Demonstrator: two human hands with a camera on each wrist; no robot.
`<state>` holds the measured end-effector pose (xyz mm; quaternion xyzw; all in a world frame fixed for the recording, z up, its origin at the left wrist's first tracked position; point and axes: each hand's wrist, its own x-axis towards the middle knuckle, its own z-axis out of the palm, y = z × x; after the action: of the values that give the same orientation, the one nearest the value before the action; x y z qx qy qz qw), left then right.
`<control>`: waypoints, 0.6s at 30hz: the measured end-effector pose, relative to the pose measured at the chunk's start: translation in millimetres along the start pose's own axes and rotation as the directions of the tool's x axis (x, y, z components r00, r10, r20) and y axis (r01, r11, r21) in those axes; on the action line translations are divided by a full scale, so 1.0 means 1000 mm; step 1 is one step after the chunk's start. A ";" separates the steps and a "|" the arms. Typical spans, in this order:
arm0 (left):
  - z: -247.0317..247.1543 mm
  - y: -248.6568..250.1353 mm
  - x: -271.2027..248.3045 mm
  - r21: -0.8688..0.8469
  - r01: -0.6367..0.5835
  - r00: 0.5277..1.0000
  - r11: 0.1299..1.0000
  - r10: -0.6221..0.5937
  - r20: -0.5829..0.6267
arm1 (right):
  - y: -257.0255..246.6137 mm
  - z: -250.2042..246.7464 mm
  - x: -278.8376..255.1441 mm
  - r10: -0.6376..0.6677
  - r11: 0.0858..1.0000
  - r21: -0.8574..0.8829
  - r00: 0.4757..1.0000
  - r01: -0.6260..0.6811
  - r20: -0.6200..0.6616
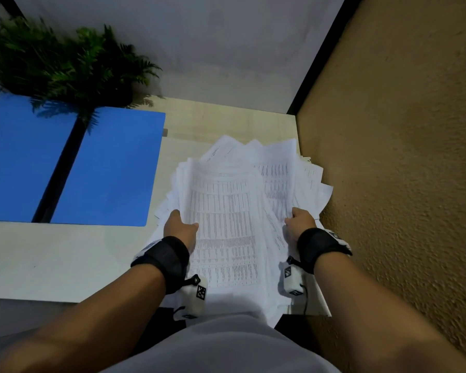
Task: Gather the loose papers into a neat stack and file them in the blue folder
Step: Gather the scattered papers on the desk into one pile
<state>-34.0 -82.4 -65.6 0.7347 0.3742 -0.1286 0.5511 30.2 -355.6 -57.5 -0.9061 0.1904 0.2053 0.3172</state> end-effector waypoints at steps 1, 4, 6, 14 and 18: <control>0.000 0.003 -0.002 0.014 -0.013 1.000 1.000 0.013 0.004 | 0.004 -0.005 0.001 0.018 0.999 -0.038 0.999 -0.017 0.028; -0.009 0.009 0.000 0.045 -0.111 0.993 0.993 0.112 -0.020 | 0.016 -0.021 -0.003 0.082 0.988 -0.132 0.996 -0.075 0.044; -0.016 0.010 0.007 0.029 -0.162 0.986 0.986 0.162 -0.022 | 0.020 -0.028 -0.007 0.111 0.980 -0.172 0.992 -0.099 0.061; -0.007 0.016 0.004 0.083 -0.061 0.994 0.995 0.053 0.097 | -0.004 0.010 -0.040 0.135 0.971 0.196 0.990 -0.140 0.041; 0.010 0.010 -0.002 -0.001 0.030 0.984 1.000 -0.029 0.177 | -0.013 0.038 -0.056 0.053 0.866 0.479 0.980 -0.141 0.194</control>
<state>-26.3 -93.0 -60.7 0.7138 0.3346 -0.2010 0.5814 -20.9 -309.2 -50.4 -0.7638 0.2530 0.2446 0.5411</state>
